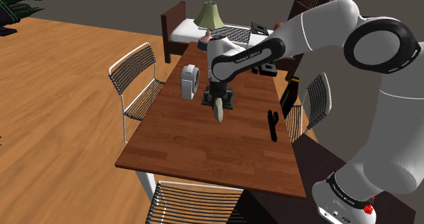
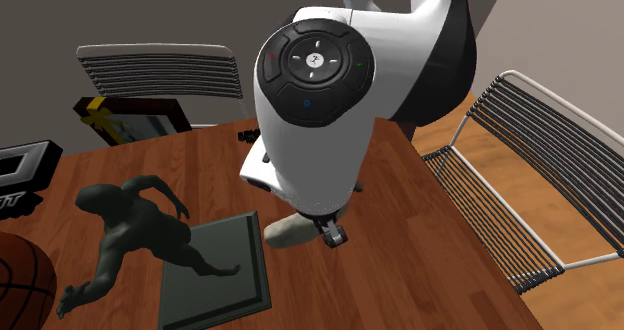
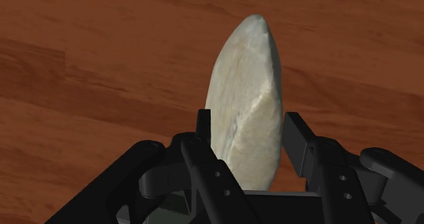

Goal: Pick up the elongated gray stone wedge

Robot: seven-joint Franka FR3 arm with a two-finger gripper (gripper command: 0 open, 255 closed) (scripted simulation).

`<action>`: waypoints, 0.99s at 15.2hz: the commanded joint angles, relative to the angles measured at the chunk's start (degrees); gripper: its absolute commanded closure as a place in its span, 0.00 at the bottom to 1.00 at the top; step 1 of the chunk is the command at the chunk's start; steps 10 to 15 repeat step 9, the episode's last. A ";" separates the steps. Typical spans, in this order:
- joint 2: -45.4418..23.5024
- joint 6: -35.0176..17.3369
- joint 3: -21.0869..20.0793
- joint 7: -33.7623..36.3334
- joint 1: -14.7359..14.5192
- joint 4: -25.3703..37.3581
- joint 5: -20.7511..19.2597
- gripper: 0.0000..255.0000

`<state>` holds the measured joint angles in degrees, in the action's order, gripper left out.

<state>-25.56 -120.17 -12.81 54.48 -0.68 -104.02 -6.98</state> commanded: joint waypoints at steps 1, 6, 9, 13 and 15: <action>0.90 1.12 -0.11 -0.21 0.12 0.26 0.25 1.00; 2.88 4.21 -0.37 -0.58 0.29 1.43 0.82 1.00; 3.31 4.94 -0.42 -0.66 0.32 1.74 0.94 1.00; 3.31 4.94 -0.42 -0.66 0.32 1.74 0.94 1.00; 3.31 4.94 -0.42 -0.66 0.32 1.74 0.94 1.00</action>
